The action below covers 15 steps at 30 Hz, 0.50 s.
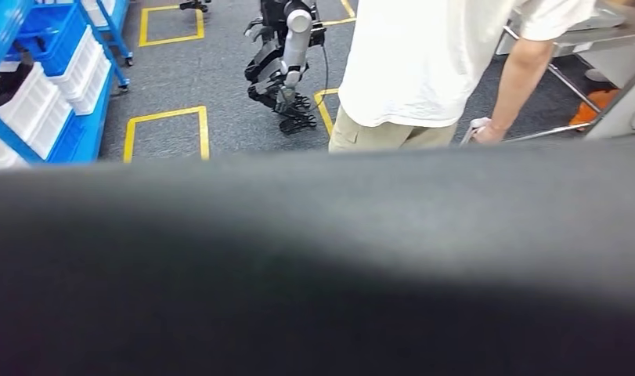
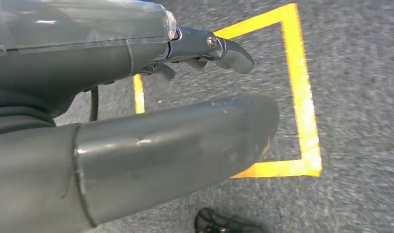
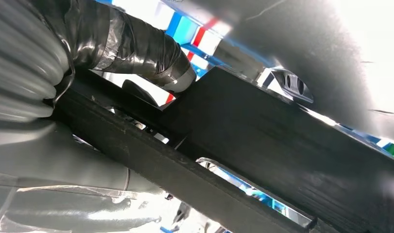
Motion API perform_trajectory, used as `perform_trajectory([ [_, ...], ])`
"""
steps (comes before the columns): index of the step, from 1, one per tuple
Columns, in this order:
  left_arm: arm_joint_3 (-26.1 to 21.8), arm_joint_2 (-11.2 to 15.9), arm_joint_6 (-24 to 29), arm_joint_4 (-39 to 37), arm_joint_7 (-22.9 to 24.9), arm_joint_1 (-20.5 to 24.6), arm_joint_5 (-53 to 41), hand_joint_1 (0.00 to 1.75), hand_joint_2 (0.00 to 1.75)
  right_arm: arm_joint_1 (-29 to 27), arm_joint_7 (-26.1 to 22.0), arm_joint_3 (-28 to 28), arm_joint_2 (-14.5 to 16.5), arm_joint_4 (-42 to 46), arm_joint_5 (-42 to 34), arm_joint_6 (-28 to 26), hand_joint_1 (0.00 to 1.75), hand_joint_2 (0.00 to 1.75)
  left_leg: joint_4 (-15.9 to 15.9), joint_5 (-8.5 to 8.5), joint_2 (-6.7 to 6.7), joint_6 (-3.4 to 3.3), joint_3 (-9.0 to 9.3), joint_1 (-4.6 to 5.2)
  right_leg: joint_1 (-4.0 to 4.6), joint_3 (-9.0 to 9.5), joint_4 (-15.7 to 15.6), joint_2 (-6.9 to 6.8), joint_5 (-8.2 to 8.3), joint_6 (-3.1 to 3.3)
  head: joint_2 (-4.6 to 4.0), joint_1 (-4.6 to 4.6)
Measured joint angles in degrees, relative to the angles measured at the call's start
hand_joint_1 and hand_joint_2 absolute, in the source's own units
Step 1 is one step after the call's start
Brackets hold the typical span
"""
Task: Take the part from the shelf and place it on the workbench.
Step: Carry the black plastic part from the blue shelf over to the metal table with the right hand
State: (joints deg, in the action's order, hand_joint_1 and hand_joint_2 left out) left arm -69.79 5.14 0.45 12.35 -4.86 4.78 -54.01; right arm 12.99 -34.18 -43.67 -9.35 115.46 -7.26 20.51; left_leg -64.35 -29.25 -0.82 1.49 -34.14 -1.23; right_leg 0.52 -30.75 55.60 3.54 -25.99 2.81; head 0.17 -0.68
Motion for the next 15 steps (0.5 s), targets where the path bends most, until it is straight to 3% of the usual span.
perform_trajectory([
  [2,0.0,0.0,0.0,0.0,-0.1,0.1,0.0,0.0,0.0,0.1,0.1,0.0,0.0,0.0,0.0,0.2,1.71,1.75,7.2,2.72,-1.92,-0.42,3.13,0.0,0.02,0.11,0.2,1.14,-0.24,-0.48,0.0,-0.02],
  [3,0.0,0.0,0.0,0.0,-0.1,0.1,0.0,0.0,0.0,0.1,0.1,0.0,0.0,0.0,-0.1,0.2,1.71,1.75,8.8,2.98,-2.49,-0.72,3.83,0.09,-0.02,0.01,0.2,1.65,-0.27,-0.81,0.0,-0.02],
  [5,0.0,0.0,0.0,0.0,-0.2,0.3,0.0,0.0,0.0,0.2,0.1,0.0,-0.1,0.0,-0.1,0.3,1.71,1.75,9.3,3.0,-1.95,-1.45,4.12,0.21,-0.12,-0.27,0.1,2.63,-0.1,-1.52,0.0,-0.03],
  [6,0.0,-0.1,0.0,0.0,-0.2,0.4,0.0,0.0,0.0,0.2,0.2,0.0,-0.1,0.0,-0.1,0.3,1.71,1.75,9.6,3.17,-1.4,-1.86,4.22,0.15,-0.15,-0.44,0.4,2.33,-0.29,-1.82,0.0,-0.03],
  [8,0.0,-0.2,0.0,0.0,-0.3,0.4,-0.1,0.0,0.0,0.3,0.2,0.0,-0.2,0.0,-0.1,0.4,1.71,1.75,10.0,3.48,-0.21,-2.65,4.31,-0.03,-0.12,-2.04,3.8,0.1,-2.51,-2.31,0.0,-0.1],
  [10,0.0,-0.3,0.0,0.0,-0.3,0.2,-0.2,0.0,0.0,0.3,0.2,0.0,-0.3,-0.1,-0.1,0.4,1.71,1.75,10.0,3.47,1.08,-3.02,4.25,0.08,-0.37,-5.79,11.4,-2.29,-6.45,-2.77,0.0,-0.16],
  [11,0.0,-0.4,0.0,0.0,-0.3,0.0,-0.2,0.0,0.0,0.2,0.2,0.0,-0.3,-0.1,-0.1,0.4,1.71,1.75,10.0,3.42,1.74,-3.03,4.21,0.13,-0.57,-7.69,15.0,-2.69,-7.82,-2.99,0.0,-0.16],
  [12,0.0,-0.4,0.0,0.0,-0.3,0.0,-0.2,0.0,0.0,0.1,0.2,0.0,-0.3,-0.1,-0.1,0.4,1.71,1.75,10.0,3.34,2.39,-3.0,4.2,0.14,-0.78,-8.87,17.1,-2.9,-8.18,-3.17,0.0,-0.15],
  [13,0.0,-0.4,0.0,0.0,-0.3,0.0,-0.2,0.0,0.0,0.0,0.2,0.0,-0.3,-0.2,-0.1,0.4,1.71,1.75,10.0,3.25,3.01,-2.92,4.26,0.14,-0.98,-8.89,16.9,-3.1,-7.35,-3.3,0.0,-0.15],
  [15,0.0,-0.6,-0.1,0.0,-0.4,0.0,-0.2,0.0,0.0,-0.1,0.2,0.0,-0.3,-0.2,-0.1,0.4,1.71,1.75,10.0,3.01,4.08,-2.62,4.67,0.12,-1.18,-5.4,10.0,-4.29,-3.33,-3.29,0.01,-0.15],
])
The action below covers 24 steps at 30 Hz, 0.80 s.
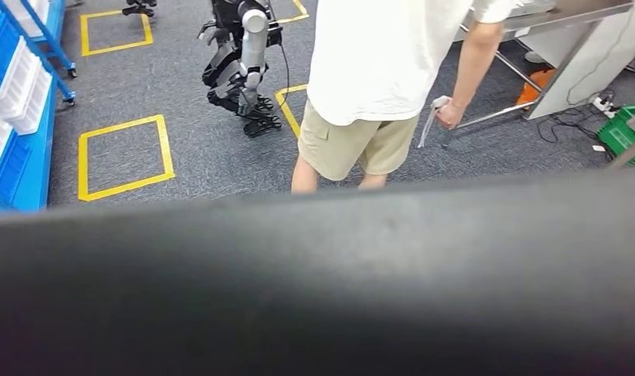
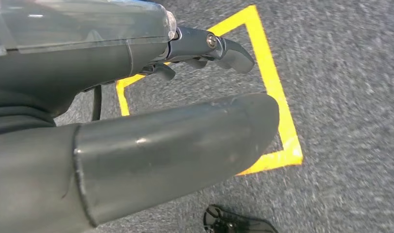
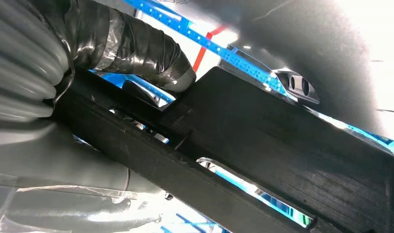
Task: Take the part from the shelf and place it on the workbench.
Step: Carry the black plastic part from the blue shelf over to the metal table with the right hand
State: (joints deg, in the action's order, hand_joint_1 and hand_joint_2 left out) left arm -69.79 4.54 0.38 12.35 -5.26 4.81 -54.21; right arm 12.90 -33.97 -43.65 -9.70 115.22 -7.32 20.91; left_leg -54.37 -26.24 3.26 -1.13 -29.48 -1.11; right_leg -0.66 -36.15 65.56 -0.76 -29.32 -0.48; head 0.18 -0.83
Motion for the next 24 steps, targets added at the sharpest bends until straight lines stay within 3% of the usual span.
perform_trajectory([
  [2,0.0,-0.2,0.0,0.0,-0.1,0.1,0.0,0.0,0.0,0.0,0.0,0.0,0.0,0.0,0.0,0.0,1.71,1.75,0.0,-0.4,0.83,0.56,0.53,0.11,0.31,3.9,-7.5,-2.15,2.66,0.38,0.0,0.0],
  [3,0.0,-0.2,0.0,0.0,-0.2,0.1,0.0,0.0,0.0,0.0,0.0,0.1,0.0,0.0,0.0,0.0,1.71,1.75,0.0,-0.61,1.23,0.93,0.76,0.17,0.54,4.79,-9.3,-2.76,3.0,0.62,-0.01,0.01],
  [5,0.0,-0.3,0.0,0.0,-0.3,0.2,0.0,0.0,0.0,-0.1,0.0,0.1,0.0,0.0,0.0,0.0,1.71,1.75,0.1,-0.92,2.16,1.72,1.19,0.16,0.85,4.83,-9.8,-2.03,2.92,1.1,-0.01,0.02],
  [7,0.0,-0.5,0.0,0.0,-0.3,0.4,0.0,0.0,0.0,-0.1,0.0,0.1,0.0,0.0,0.0,0.0,1.71,1.75,-0.8,-1.84,1.47,2.36,1.11,-0.1,0.68,5.04,-10.2,-0.9,3.24,1.76,-0.01,0.02],
  [9,0.0,-0.5,-0.1,0.0,-0.3,0.4,0.0,0.0,0.0,-0.1,0.0,0.1,0.0,0.0,0.0,0.0,1.71,1.75,-6.2,-5.09,-1.02,2.65,-1.24,-0.28,0.46,5.17,-10.4,0.14,3.55,2.43,-0.01,0.03],
  [11,0.0,-0.5,-0.1,0.0,-0.3,0.1,0.0,0.0,0.0,-0.1,0.0,0.1,0.0,0.0,0.0,0.0,1.71,1.75,-14.7,-8.86,-2.59,2.73,-5.41,-0.24,0.6,5.06,-10.3,1.33,3.53,2.77,-0.01,0.04],
  [12,0.0,-0.6,-0.1,0.0,-0.3,0.0,0.0,0.0,0.0,-0.2,0.0,0.1,-0.1,0.0,0.0,0.0,1.71,1.75,-17.4,-9.48,-2.82,2.75,-6.94,-0.2,0.68,5.07,-10.2,2.01,3.48,2.83,-0.01,0.04],
  [13,0.0,-0.6,-0.1,0.0,-0.3,-0.1,0.0,0.0,0.0,-0.2,0.0,0.2,-0.1,0.0,0.0,0.0,1.71,1.75,-18.1,-8.92,-2.93,2.71,-7.54,-0.19,0.75,5.12,-10.1,2.7,3.44,2.85,-0.01,0.04],
  [15,0.0,-0.7,-0.1,0.0,-0.3,-0.1,0.0,0.0,0.0,-0.4,-0.1,0.3,-0.2,-0.1,0.0,0.0,1.71,1.75,-12.2,-4.69,-3.52,2.36,-5.33,-0.19,0.81,5.42,-10.1,4.04,3.31,2.76,-0.01,0.05],
  [17,0.0,-0.6,0.0,0.0,-0.3,-0.1,0.0,0.0,0.0,-0.6,-0.1,0.6,-0.2,-0.1,0.0,0.1,1.71,1.75,-4.0,-1.04,-5.55,1.8,-1.83,-0.14,0.82,5.59,-10.0,5.28,3.14,2.44,-0.01,0.05],
  [19,0.0,-0.6,0.0,0.0,-0.3,0.0,0.0,0.0,0.0,-0.9,-0.2,0.9,-0.3,-0.2,0.0,0.2,1.71,1.75,-0.6,-0.35,-6.62,1.35,-0.37,0.08,0.71,5.41,-10.0,6.36,3.09,1.83,-0.01,0.05],
  [20,0.0,-0.6,0.1,0.0,-0.2,0.0,0.0,0.0,0.0,-1.1,-0.2,1.0,-0.3,-0.2,0.0,0.3,1.71,1.75,-0.3,-0.33,-6.2,1.15,-0.2,0.19,0.67,5.27,-10.0,6.91,3.14,1.45,-0.01,0.05],
  [22,0.0,-0.7,0.1,0.0,-0.2,0.2,0.0,0.0,0.0,-1.5,-0.2,1.3,-0.3,-0.2,0.0,0.3,1.71,1.75,0.1,0.02,-5.1,0.47,0.03,0.03,0.62,4.91,-9.4,6.12,2.69,0.83,-0.01,0.04],
  [24,0.0,-0.7,0.1,0.0,-0.1,0.3,0.0,0.0,0.0,-1.8,-0.3,1.5,-0.4,-0.2,0.0,0.4,1.71,1.75,0.5,0.28,-3.87,-0.13,0.12,-0.21,0.64,2.83,-5.0,3.33,-0.09,0.28,-0.01,0.02],
])
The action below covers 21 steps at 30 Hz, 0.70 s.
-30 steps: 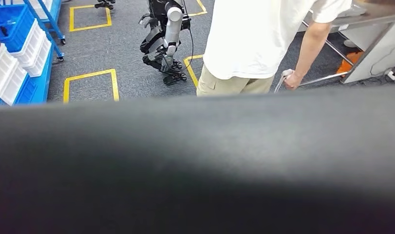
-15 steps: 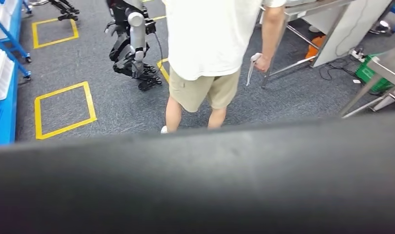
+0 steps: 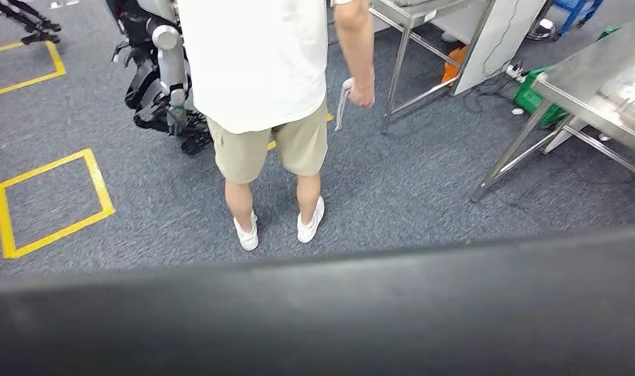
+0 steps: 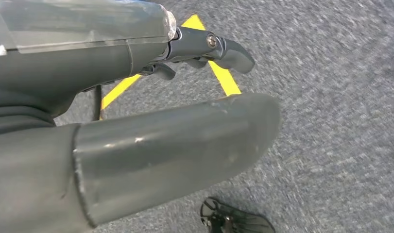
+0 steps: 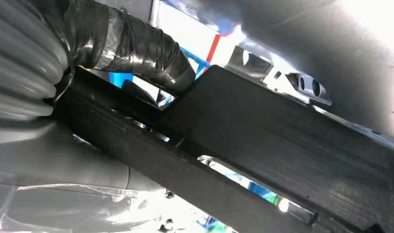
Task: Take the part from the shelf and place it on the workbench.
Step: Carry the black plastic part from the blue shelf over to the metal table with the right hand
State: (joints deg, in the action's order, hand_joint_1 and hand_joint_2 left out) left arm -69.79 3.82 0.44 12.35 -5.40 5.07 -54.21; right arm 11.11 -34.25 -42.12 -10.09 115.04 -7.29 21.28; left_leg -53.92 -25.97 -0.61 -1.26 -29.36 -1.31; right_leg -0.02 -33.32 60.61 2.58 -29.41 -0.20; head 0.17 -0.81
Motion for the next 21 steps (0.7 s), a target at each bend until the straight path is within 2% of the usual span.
perform_trajectory([
  [1,0.0,0.0,0.0,0.0,0.0,-0.1,0.0,0.0,0.0,-0.2,0.0,0.1,0.0,0.0,0.0,0.0,1.71,1.75,0.0,-0.04,0.6,-0.15,-0.02,0.04,-0.09,-1.95,3.9,-1.23,-2.06,-0.29,0.0,-0.01],
  [2,0.0,0.0,0.0,0.0,0.1,-0.3,0.0,0.0,0.0,-0.6,0.0,0.3,0.0,0.0,0.1,0.0,1.71,1.75,0.0,-0.1,1.24,-0.21,-0.03,0.07,-0.28,-4.04,7.9,-1.74,-3.84,-0.55,0.0,0.0],
  [3,0.0,0.1,0.0,0.0,0.1,-0.4,0.0,0.0,0.0,-1.0,0.0,0.4,0.0,0.0,0.1,-0.1,1.71,1.75,0.0,-0.18,1.87,-0.2,-0.02,0.09,-0.49,-5.67,11.0,-1.93,-4.76,-0.79,0.0,-0.01],
  [4,0.0,0.1,0.0,0.0,0.1,-0.4,0.0,0.0,0.0,-1.4,-0.1,0.5,0.0,0.0,0.2,-0.1,1.71,1.75,0.0,-0.29,2.48,-0.14,0.05,0.07,-0.69,-6.33,12.1,-2.06,-4.53,-0.98,0.0,-0.01],
  [5,0.0,0.1,-0.1,0.0,0.1,-0.4,0.0,0.0,0.0,-1.7,-0.1,0.6,0.0,0.0,0.3,-0.3,1.71,1.75,0.0,-0.43,3.06,-0.02,0.21,0.03,-0.87,-5.67,10.7,-2.3,-3.13,-1.13,0.0,-0.01],
  [6,0.0,0.1,-0.1,0.0,0.1,-0.3,0.0,0.0,0.0,-2.0,-0.2,0.7,0.0,0.0,0.4,-0.5,1.71,1.75,0.0,-0.6,3.59,0.18,0.47,-0.03,-1.01,-3.82,7.0,-2.87,-1.02,-1.23,0.0,-0.01],
  [7,0.0,0.1,-0.1,0.0,0.1,-0.3,0.0,0.0,0.0,-2.2,-0.3,0.8,0.0,0.0,0.5,-0.6,1.71,1.75,0.0,-0.79,4.08,0.44,0.79,-0.06,-1.06,-1.49,2.4,-4.02,0.89,-1.21,0.0,-0.01],
  [8,0.0,0.2,-0.2,0.0,0.1,-0.3,0.0,0.0,0.0,-2.4,-0.4,0.8,0.0,0.0,0.6,-0.8,1.71,1.75,-0.1,-1.05,4.51,0.81,1.07,-0.01,-0.99,0.5,-1.4,-4.95,2.31,-1.06,0.0,-0.01],
  [9,0.0,0.2,-0.2,0.0,0.1,-0.2,0.0,0.0,0.0,-2.5,-0.4,0.9,0.0,0.1,0.6,-0.8,1.71,1.75,-0.1,-1.29,4.9,1.23,1.3,0.06,-0.83,1.72,-3.9,-5.57,2.97,-0.79,0.0,-0.01],
  [10,0.0,0.3,-0.2,0.0,0.0,-0.2,0.0,0.0,0.0,-2.7,-0.5,0.9,0.0,0.1,0.7,-0.9,1.71,1.75,-0.1,-1.48,5.28,1.65,1.5,0.13,-0.62,2.09,-4.8,-5.72,3.01,-0.43,0.0,-0.01],
  [12,0.0,0.4,-0.3,0.0,-0.1,0.0,0.0,0.0,0.0,-3.0,-0.7,1.0,0.0,0.2,0.8,-0.9,1.71,1.75,0.1,-1.71,6.1,2.48,1.87,0.07,-0.4,1.95,-4.7,-4.5,3.05,0.38,0.01,0.0],
  [13,0.0,0.4,-0.3,0.0,-0.1,0.1,0.0,0.0,0.0,-3.2,-0.7,1.0,0.0,0.3,0.8,-0.9,1.71,1.75,-0.2,-2.06,5.83,2.82,1.94,-0.07,-0.47,1.97,-4.8,-3.98,3.16,0.79,0.01,0.0],
  [14,0.0,0.4,-0.3,0.0,-0.1,0.2,0.0,0.0,0.0,-3.2,-0.8,1.1,0.0,0.3,0.9,-0.9,1.71,1.75,-1.3,-2.98,5.02,3.06,1.56,-0.19,-0.57,2.02,-4.9,-3.5,3.29,1.22,0.01,0.02],
  [15,0.0,0.4,-0.3,0.0,-0.2,0.2,0.0,0.0,0.0,-3.3,-0.8,1.1,0.0,0.4,0.9,-0.9,1.71,1.75,-3.8,-4.57,3.82,3.21,0.49,-0.29,-0.68,2.07,-5.0,-3.05,3.41,1.6,0.0,0.04],
  [16,0.0,0.5,-0.4,0.0,-0.2,0.2,0.0,0.0,0.0,-3.3,-0.8,1.1,0.0,0.4,0.9,-0.9,1.71,1.75,-7.7,-6.65,2.48,3.25,-1.27,-0.3,-0.62,2.04,-5.0,-2.61,3.44,1.88,0.0,0.06],
  [17,0.0,0.5,-0.5,0.0,-0.3,0.0,0.0,0.0,0.0,-3.4,-0.8,1.1,0.0,0.4,0.9,-0.9,1.71,1.75,-12.3,-8.74,1.64,3.23,-3.54,-0.25,-0.51,2.01,-5.0,-2.07,3.44,2.08,0.0,0.08],
  [18,0.0,0.5,-0.6,0.0,-0.3,-0.1,0.0,0.0,0.0,-3.4,-0.8,1.1,0.0,0.4,0.9,-0.9,1.71,1.75,-16.3,-10.11,1.22,3.18,-5.65,-0.17,-0.37,2.04,-4.9,-1.45,3.43,2.18,0.0,0.09],
  [19,0.0,0.5,-0.7,0.0,-0.4,-0.2,0.0,0.0,0.0,-3.5,-0.8,1.1,0.0,0.4,0.9,-0.9,1.71,1.75,-18.6,-10.33,1.03,3.08,-7.04,-0.09,-0.24,2.1,-4.9,-0.81,3.4,2.25,0.0,0.09],
  [20,0.0,0.4,-0.9,0.0,-0.6,-0.2,-0.1,0.0,0.0,-3.5,-0.8,1.1,0.0,0.4,0.9,-0.8,1.71,1.75,-18.3,-9.15,0.91,2.86,-7.28,-0.04,-0.11,2.23,-4.9,-0.13,3.37,2.28,0.0,0.09],
  [21,0.0,0.4,-1.0,0.0,-0.7,-0.2,-0.2,0.0,0.0,-3.5,-0.7,1.1,0.0,0.5,0.9,-0.8,1.71,1.75,-15.2,-6.82,0.58,2.52,-6.24,0.04,0.0,2.4,-4.9,0.56,3.34,2.29,0.0,0.09],
])
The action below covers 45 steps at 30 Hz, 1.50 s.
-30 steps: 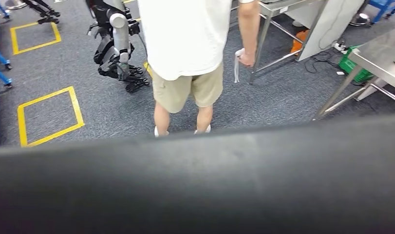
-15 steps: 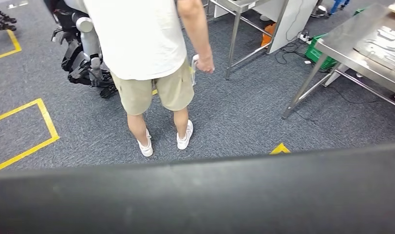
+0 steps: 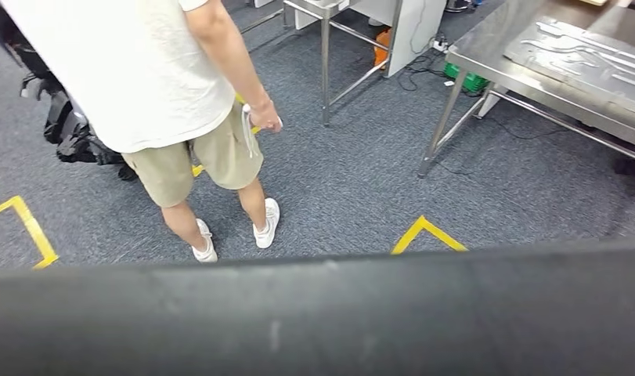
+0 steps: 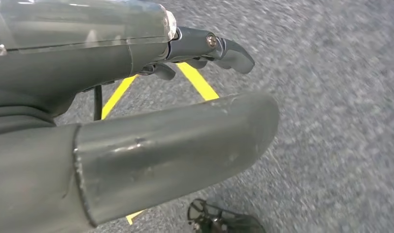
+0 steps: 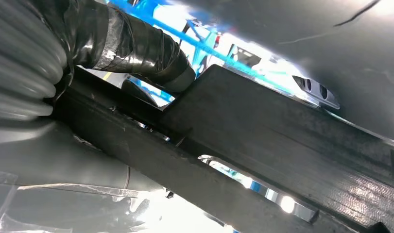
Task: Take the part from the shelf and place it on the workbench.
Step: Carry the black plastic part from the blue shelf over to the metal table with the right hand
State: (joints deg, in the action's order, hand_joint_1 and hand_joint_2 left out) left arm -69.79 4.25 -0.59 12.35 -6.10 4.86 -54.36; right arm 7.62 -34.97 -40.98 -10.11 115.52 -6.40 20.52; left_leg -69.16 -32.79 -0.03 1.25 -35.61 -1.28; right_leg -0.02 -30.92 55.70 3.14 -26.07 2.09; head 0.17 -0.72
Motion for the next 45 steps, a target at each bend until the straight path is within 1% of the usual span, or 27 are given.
perform_trajectory([
  [2,0.0,0.1,-0.1,0.0,-0.3,0.0,-0.2,0.0,0.0,0.1,0.1,0.0,0.0,0.1,0.0,0.1,1.71,1.75,8.7,4.62,-1.94,-0.94,3.4,0.19,0.19,0.22,0.1,1.22,-0.11,-0.11,0.0,-0.01],
  [3,0.0,0.1,-0.2,0.0,-0.4,0.0,-0.2,0.0,0.0,0.1,0.3,0.0,0.0,0.2,0.0,0.1,1.71,1.75,11.9,5.83,-2.87,-1.31,4.68,0.31,0.2,0.17,0.1,1.82,-0.16,-0.31,0.0,-0.01],
  [5,0.0,0.1,-0.3,0.0,-0.7,0.1,-0.3,0.0,0.0,0.2,0.7,0.0,0.0,0.4,0.0,0.0,1.71,1.75,14.2,6.08,-3.47,-1.84,5.57,0.58,0.01,-0.1,0.1,2.93,-0.18,-1.0,0.0,-0.01],
  [7,0.0,0.0,-0.4,0.0,-0.8,0.3,-0.3,0.0,0.0,0.2,0.9,0.0,0.0,0.6,-0.1,0.0,1.71,1.75,14.8,6.41,-2.3,-2.26,5.88,0.49,-0.15,-0.33,0.1,3.48,-0.16,-1.71,0.0,0.01],
  [9,0.0,-0.1,-0.6,0.0,-0.9,0.4,-0.3,0.0,0.0,0.4,1.0,0.0,0.0,0.8,-0.1,-0.1,1.71,1.75,15.4,6.91,-1.04,-2.8,6.18,0.13,0.03,-1.71,2.9,1.37,-2.1,-2.21,0.0,-0.03],
  [11,0.0,-0.2,-0.7,0.0,-1.0,0.2,-0.3,0.0,0.0,0.5,1.0,0.0,0.0,0.9,-0.1,-0.1,1.71,1.75,15.6,6.97,0.27,-3.09,6.18,0.11,-0.12,-5.35,10.2,-1.55,-6.14,-2.7,0.0,-0.08],
  [12,0.0,-0.2,-0.7,0.0,-1.0,0.1,-0.3,0.0,0.0,0.5,1.0,0.0,0.0,0.9,-0.1,-0.1,1.71,1.75,15.6,6.91,0.95,-3.09,6.17,0.14,-0.32,-7.3,14.1,-2.22,-7.7,-2.98,0.0,-0.07],
  [13,0.0,-0.2,-0.7,0.0,-1.0,0.0,-0.3,0.0,0.0,0.5,1.0,0.0,0.0,0.9,-0.1,-0.1,1.71,1.75,15.6,6.8,1.6,-3.04,6.19,0.16,-0.54,-8.64,16.6,-2.55,-8.28,-3.23,0.0,-0.07],
  [14,0.0,-0.3,-0.7,0.0,-1.0,0.0,-0.3,0.0,0.0,0.4,1.0,0.0,0.0,0.9,-0.2,-0.1,1.71,1.75,15.5,6.67,2.21,-2.95,6.27,0.15,-0.75,-8.81,16.8,-2.77,-7.61,-3.43,0.0,-0.07],
  [15,0.0,-0.3,-0.7,0.0,-1.0,0.1,-0.3,0.0,0.0,0.4,1.0,0.0,0.0,0.9,-0.2,-0.1,1.71,1.75,15.4,6.49,2.78,-2.8,6.46,0.14,-0.92,-7.67,14.5,-3.1,-5.87,-3.56,0.0,-0.07],
  [17,0.0,-0.4,-0.9,0.0,-1.2,0.2,-0.2,0.0,0.0,0.5,1.1,0.0,0.0,0.9,-0.4,-0.2,1.71,1.75,15.4,6.09,3.71,-2.41,7.04,0.11,-1.05,-3.4,6.2,-4.78,-1.82,-3.52,0.0,-0.07],
  [18,0.0,-0.4,-1.0,0.0,-1.3,0.2,-0.2,0.0,0.0,0.6,1.1,0.0,0.0,0.9,-0.5,-0.2,1.71,1.75,15.3,5.85,4.08,-2.11,7.31,0.2,-0.93,-1.64,2.8,-5.76,-0.61,-3.32,0.0,-0.07],
  [20,0.0,-0.5,-1.0,0.0,-1.5,0.2,-0.2,0.0,0.0,0.7,1.3,0.0,0.0,0.9,-0.9,-0.2,1.71,1.75,15.2,5.42,4.78,-1.36,7.64,0.41,-0.64,-0.39,0.1,-6.54,-0.1,-2.73,0.0,-0.04],
  [22,0.0,-0.5,-1.1,0.0,-1.6,0.4,0.0,0.0,0.0,0.8,1.4,0.0,0.0,0.9,-1.1,-0.2,1.71,1.75,15.2,5.15,5.59,-0.6,7.88,0.42,-0.48,-0.64,0.3,-5.38,-0.14,-2.02,0.0,-0.02],
  [24,0.0,-0.5,-1.5,0.0,-1.6,0.6,0.2,0.0,0.0,1.0,1.7,0.0,0.1,1.0,-1.2,-0.3,1.71,1.75,13.7,3.78,4.41,-0.05,7.42,0.15,-0.59,-0.65,0.1,-4.39,0.06,-1.26,0.0,-0.01],
  [27,0.0,-0.5,-1.9,0.0,-1.7,0.4,0.4,0.0,0.0,1.2,2.0,0.0,0.1,1.1,-1.6,-0.7,1.71,1.75,2.9,-1.84,1.02,0.25,2.42,-0.01,-0.66,-0.63,0.0,-2.96,0.2,-0.54,0.0,0.04],
  [29,0.0,-0.5,-2.0,0.0,-1.7,0.2,0.4,0.0,0.0,1.2,2.3,0.0,0.1,1.0,-2.0,-1.1,1.71,1.75,-3.3,-3.38,0.49,0.19,-1.08,0.05,-0.44,-0.63,0.1,-1.73,0.13,-0.4,0.0,0.06],
  [30,0.0,-0.5,-2.0,0.0,-1.7,0.1,0.4,0.0,0.0,1.2,2.4,0.0,0.2,1.0,-2.2,-1.3,1.71,1.75,-3.2,-2.35,0.41,0.02,-1.44,0.05,-0.31,-0.58,0.2,-1.06,0.1,-0.37,0.0,0.05],
  [31,0.0,-0.5,-2.0,0.0,-1.7,0.1,0.4,0.0,0.0,1.2,2.6,0.0,0.3,1.0,-2.3,-1.4,1.71,1.75,-0.8,-0.33,0.22,-0.24,-0.68,0.07,-0.19,-0.47,0.2,-0.41,0.06,-0.35,0.0,0.06],
  [33,0.0,-0.5,-2.0,0.0,-1.7,0.1,0.4,0.0,0.0,1.3,2.9,0.0,0.5,1.1,-2.4,-1.6,1.71,1.75,7.7,4.3,-1.93,-1.15,2.66,0.18,-0.02,-0.28,0.3,0.82,-0.03,-0.44,0.0,0.05],
  [34,0.0,-0.5,-2.0,0.0,-1.7,0.1,0.4,0.0,0.0,1.3,3.0,0.0,0.6,1.1,-2.5,-1.6,1.71,1.75,11.1,5.63,-3.1,-1.51,4.01,0.26,-0.04,-0.32,0.3,1.42,-0.06,-0.62,0.0,0.05],
  [36,0.0,-0.5,-1.9,0.0,-1.6,0.1,0.4,0.0,0.0,1.3,3.1,-0.1,0.6,1.0,-2.6,-1.8,1.71,1.75,14.0,6.23,-4.32,-2.04,5.22,0.53,-0.28,-0.59,0.3,2.61,0.0,-1.3,0.0,0.06],
  [38,0.0,-0.5,-1.9,0.0,-1.6,0.2,0.4,0.0,0.0,1.3,3.1,-0.1,0.6,1.0,-2.6,-1.8,1.71,1.75,14.5,6.49,-3.14,-2.39,5.53,0.53,-0.51,-0.87,0.3,3.19,0.09,-2.08,0.0,0.08],
  [40,0.0,-0.6,-1.9,0.0,-1.6,0.3,0.4,0.0,0.0,1.3,3.1,-0.2,0.6,1.1,-2.7,-1.8,1.71,1.75,15.1,6.85,-1.77,-2.93,5.76,0.27,-0.34,-2.22,3.1,0.84,-1.75,-2.67,0.0,0.06],
  [42,0.0,-0.8,-1.9,0.0,-1.6,0.0,0.4,0.0,0.0,1.4,3.1,-0.3,0.6,1.1,-2.7,-1.8,1.71,1.75,15.2,6.84,-0.33,-3.23,5.85,0.24,-0.32,-5.66,10.2,-2.05,-5.73,-3.15,0.01,0.03],
  [44,0.0,-0.9,-1.9,0.0,-1.6,-0.2,0.4,0.0,0.0,1.4,3.1,-0.4,0.6,1.0,-2.8,-1.8,1.71,1.75,15.2,6.7,1.09,-3.24,5.86,0.27,-0.61,-8.91,16.6,-2.71,-8.01,-3.58,0.01,0.03],
  [45,0.0,-0.9,-1.9,0.0,-1.6,-0.2,0.4,0.0,0.0,1.3,3.1,-0.4,0.6,1.0,-2.8,-1.8,1.71,1.75,15.1,6.58,1.76,-3.18,5.87,0.27,-0.77,-9.22,17.1,-2.83,-7.51,-3.75,0.0,0.03],
])
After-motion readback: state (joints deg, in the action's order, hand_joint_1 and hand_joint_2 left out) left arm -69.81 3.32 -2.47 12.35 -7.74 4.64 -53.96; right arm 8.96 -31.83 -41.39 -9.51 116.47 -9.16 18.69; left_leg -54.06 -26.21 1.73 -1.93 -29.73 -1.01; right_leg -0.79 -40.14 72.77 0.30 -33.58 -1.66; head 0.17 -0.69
